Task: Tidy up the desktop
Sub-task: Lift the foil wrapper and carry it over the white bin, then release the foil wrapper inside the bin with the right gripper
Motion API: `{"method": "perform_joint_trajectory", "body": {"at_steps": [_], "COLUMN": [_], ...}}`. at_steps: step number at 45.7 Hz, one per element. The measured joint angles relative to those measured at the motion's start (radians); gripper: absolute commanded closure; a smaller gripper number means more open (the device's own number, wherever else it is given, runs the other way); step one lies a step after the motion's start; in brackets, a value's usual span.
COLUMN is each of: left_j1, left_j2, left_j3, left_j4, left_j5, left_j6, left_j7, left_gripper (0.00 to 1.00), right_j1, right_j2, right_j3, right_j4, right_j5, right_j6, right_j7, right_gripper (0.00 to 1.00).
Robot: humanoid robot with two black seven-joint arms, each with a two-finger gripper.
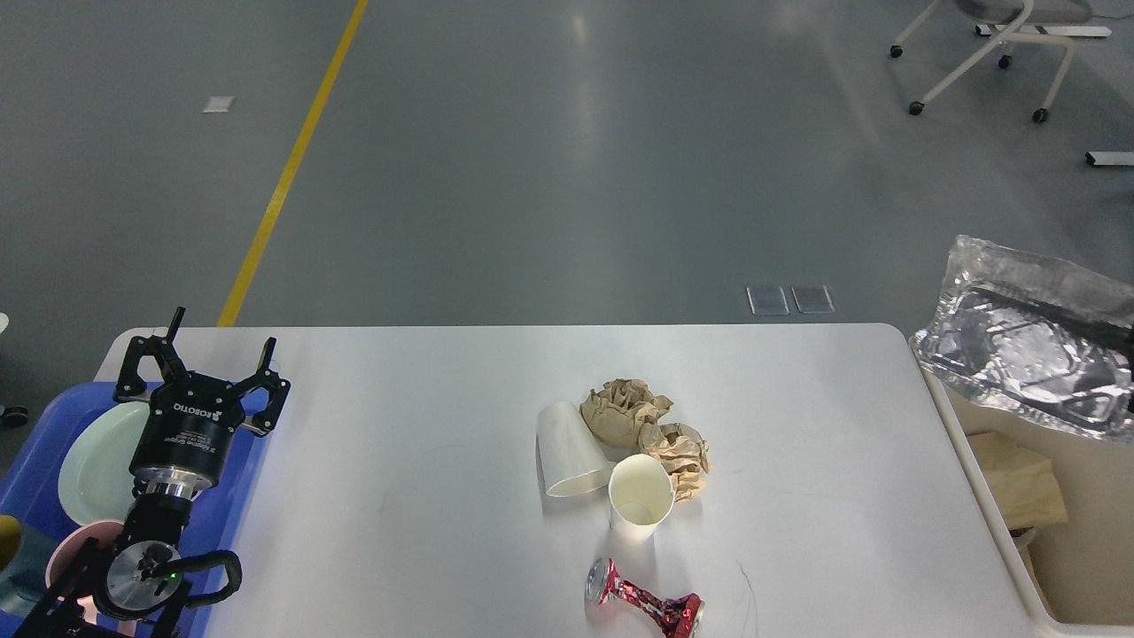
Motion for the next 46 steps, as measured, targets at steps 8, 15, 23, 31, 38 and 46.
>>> {"method": "perform_joint_trajectory", "body": {"at_steps": [8, 15, 23, 31, 38, 46], "left_j1": [0.000, 0.000, 0.000, 0.000, 0.000, 0.000], "left_j2": [0.000, 0.000, 0.000, 0.000, 0.000, 0.000], "left_j3": [0.000, 0.000, 0.000, 0.000, 0.000, 0.000], "left_j4": [0.000, 0.000, 0.000, 0.000, 0.000, 0.000], "left_j5": [0.000, 0.000, 0.000, 0.000, 0.000, 0.000], "left_j6": [0.000, 0.000, 0.000, 0.000, 0.000, 0.000], "left_j7": [0.000, -0.001, -0.001, -0.001, -0.002, -0.002], "left_gripper": [0.04, 0.04, 0.04, 0.04, 0.04, 0.04], "right_j1": [-0.318, -0.588, -0.860, -1.066, -1.222, -1.305], "right_j2": [-0.021, -0.011, 0.051, 0.162, 0.292, 0.435], "right_j3": [0.215, 0.406, 0.584, 0.740, 0.859, 0.890], "right_j4": [-0.190, -0.314, -0.406, -0.533, -0.704, -0.880], "right_j5": [0.010, 0.074, 0.176, 0.191, 0.191, 0.191], "right_j6": [-0.102, -0.244, -0.473, -0.624, -0.665, -0.671], "right_j7": [-0.001, -0.001, -0.001, -0.006, -0.013, -0.012], "right_gripper": [1.00, 1.00, 1.00, 1.00, 1.00, 1.00]}}
